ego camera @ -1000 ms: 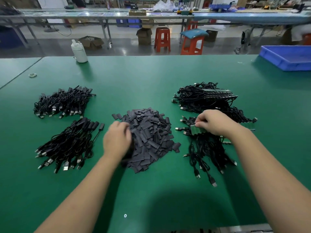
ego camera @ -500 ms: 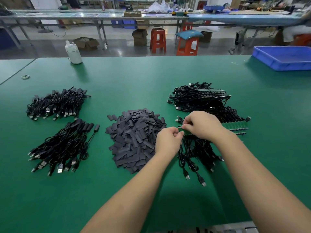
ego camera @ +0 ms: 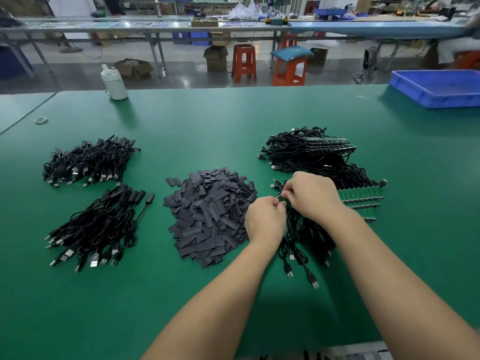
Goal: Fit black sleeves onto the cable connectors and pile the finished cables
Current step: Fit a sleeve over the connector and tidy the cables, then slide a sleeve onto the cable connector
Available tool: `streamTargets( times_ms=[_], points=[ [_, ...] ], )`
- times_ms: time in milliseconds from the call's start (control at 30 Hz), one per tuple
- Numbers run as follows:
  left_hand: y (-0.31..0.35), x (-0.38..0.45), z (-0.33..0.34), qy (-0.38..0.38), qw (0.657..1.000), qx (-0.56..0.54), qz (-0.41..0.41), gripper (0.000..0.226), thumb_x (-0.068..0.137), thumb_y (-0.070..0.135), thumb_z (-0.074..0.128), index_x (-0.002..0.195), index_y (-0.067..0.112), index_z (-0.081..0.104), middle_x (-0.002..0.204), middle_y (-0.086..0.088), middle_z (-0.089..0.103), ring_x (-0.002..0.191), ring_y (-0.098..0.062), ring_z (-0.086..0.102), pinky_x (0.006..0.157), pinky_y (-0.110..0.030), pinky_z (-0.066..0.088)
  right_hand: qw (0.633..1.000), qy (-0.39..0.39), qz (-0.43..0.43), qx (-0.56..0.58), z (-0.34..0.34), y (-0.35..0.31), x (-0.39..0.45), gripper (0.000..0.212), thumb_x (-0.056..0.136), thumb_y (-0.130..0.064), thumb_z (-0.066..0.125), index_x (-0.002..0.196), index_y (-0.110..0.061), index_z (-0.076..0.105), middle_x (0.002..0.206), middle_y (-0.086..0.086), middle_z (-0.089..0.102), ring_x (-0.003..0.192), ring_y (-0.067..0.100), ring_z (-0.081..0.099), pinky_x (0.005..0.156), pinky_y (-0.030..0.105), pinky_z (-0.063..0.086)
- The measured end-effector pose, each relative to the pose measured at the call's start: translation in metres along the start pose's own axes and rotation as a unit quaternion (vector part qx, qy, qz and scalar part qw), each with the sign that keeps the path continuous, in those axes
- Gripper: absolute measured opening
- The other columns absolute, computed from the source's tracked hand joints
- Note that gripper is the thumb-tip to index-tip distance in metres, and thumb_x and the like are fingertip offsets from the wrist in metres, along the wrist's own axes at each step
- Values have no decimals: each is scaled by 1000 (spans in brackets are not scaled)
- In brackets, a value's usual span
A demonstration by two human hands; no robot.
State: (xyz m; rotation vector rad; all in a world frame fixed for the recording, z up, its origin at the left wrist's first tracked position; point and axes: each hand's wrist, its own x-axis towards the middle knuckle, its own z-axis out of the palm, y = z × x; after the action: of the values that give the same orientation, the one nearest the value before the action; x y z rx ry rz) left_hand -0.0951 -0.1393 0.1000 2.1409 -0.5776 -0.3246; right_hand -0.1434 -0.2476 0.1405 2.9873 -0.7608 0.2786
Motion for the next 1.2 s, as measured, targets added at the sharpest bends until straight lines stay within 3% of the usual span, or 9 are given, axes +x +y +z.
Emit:
streamTargets(
  times_ms=[200, 433, 567, 633, 733, 767, 900, 1000, 1200],
  points=[
    [-6, 4, -24, 42, 999, -5, 25, 35, 97, 32, 56, 66, 16, 54, 60, 3, 55, 57, -17, 49, 57, -30, 44, 1000, 3, -4, -20, 3, 28, 2, 25, 101, -41, 52, 113, -30, 71, 113, -4, 63, 109, 23, 53, 93, 38, 40],
    [-5, -7, -81, -136, 975, -149, 89, 22, 93, 28, 66, 72, 19, 65, 70, 4, 72, 80, -29, 73, 79, -50, 59, 995, -91, 50, -1, 27, 59, 4, 37, 102, -24, 50, 139, -27, 54, 151, 1, 46, 149, 25, 23, 122, 47, 12],
    [2, -11, -94, -177, 951, -232, 106, 7, 91, 13, 68, 91, 6, 70, 80, -8, 74, 84, -27, 74, 86, -51, 57, 995, 25, 43, 90, 34, 44, -1, 41, 101, -16, 50, 142, -17, 52, 152, 7, 45, 148, 27, 29, 123, 43, 20],
    [3, -10, -94, -165, 948, -253, 101, 3, 90, 9, 68, 91, 6, 69, 80, -10, 73, 83, -29, 74, 85, -50, 58, 928, 21, 96, 359, 24, 19, -10, 32, 105, -27, 44, 128, -16, 64, 130, 4, 66, 128, 21, 56, 110, 38, 40],
    [-5, -4, -91, -109, 960, -249, 67, 7, 87, 8, 70, 91, 3, 67, 79, -15, 73, 71, -26, 73, 69, -37, 60, 699, -141, 132, 689, 14, -21, -21, 49, 108, -44, 30, 114, -14, 68, 100, 9, 77, 93, 22, 73, 90, 38, 57],
    [-11, -2, -90, -95, 961, -253, 51, 8, 86, 8, 71, 89, 3, 67, 75, -14, 72, 64, -22, 69, 61, -29, 56, 673, -171, 119, 710, 14, -29, -24, 51, 107, -45, 30, 111, -11, 68, 95, 10, 76, 84, 23, 73, 82, 35, 59],
    [-41, 8, -87, -100, 974, -204, -1, 8, 82, 14, 75, 82, 8, 68, 63, -3, 63, 54, -15, 50, 53, -22, 39, 764, -165, 36, 623, 26, -47, -35, 19, 101, -26, 57, 96, -17, 72, 73, -4, 71, 52, 5, 49, 52, 15, 41],
    [-65, 10, -92, -140, 980, -143, -10, 12, 86, 26, 71, 77, 19, 73, 62, 3, 61, 49, -14, 39, 47, -21, 30, 829, -156, 52, 534, 37, -50, -38, 22, 99, -27, 61, 80, -27, 72, 64, -13, 67, 51, 2, 42, 52, 17, 35],
    [-100, 14, -105, -74, 994, 67, 40, 15, 94, 35, 60, 88, 32, 73, 76, 14, 70, 62, -1, 56, 59, -21, 44, 844, -204, 72, 490, 54, -60, -45, 31, 100, -29, 56, 75, -28, 74, 71, -18, 72, 52, 4, 41, 53, 21, 33]
  ],
)
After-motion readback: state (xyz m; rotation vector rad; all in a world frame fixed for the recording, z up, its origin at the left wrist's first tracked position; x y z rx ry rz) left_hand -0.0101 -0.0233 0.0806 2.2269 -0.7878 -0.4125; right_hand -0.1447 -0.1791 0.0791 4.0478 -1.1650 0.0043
